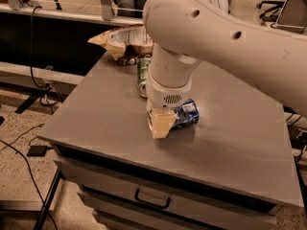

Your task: Place pepsi can upright

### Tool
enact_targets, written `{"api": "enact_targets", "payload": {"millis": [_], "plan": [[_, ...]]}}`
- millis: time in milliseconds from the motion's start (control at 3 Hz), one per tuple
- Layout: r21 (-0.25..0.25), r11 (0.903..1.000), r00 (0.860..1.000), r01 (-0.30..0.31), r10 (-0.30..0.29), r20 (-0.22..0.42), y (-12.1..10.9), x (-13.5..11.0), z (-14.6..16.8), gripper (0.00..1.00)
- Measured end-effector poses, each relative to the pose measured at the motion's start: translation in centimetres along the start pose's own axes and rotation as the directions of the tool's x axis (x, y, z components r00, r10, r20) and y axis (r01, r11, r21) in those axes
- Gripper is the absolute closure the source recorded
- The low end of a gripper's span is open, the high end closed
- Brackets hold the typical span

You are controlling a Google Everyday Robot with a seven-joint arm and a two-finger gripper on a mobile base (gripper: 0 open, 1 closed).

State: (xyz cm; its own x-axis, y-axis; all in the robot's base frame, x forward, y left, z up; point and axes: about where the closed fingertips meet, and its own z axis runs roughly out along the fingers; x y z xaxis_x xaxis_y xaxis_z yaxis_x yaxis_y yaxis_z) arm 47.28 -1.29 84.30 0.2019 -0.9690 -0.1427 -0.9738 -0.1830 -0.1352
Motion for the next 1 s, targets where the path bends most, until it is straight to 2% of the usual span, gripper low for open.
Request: {"api": "enact_targets", "payload": {"millis": [333, 667, 1000], "plan": [[0.000, 1.0000, 1.000, 0.003, -0.003, 0.003, 0.0, -0.1, -0.3, 0.93], [-0.003, 1.0000, 1.000, 0.007, -0.007, 0.011, -0.1, -0.1, -0.8, 1.00], [0.022, 0.9997, 1.000, -0.009, 0.009, 0.018, -0.5, -0.2, -4.3, 1.00]]}}
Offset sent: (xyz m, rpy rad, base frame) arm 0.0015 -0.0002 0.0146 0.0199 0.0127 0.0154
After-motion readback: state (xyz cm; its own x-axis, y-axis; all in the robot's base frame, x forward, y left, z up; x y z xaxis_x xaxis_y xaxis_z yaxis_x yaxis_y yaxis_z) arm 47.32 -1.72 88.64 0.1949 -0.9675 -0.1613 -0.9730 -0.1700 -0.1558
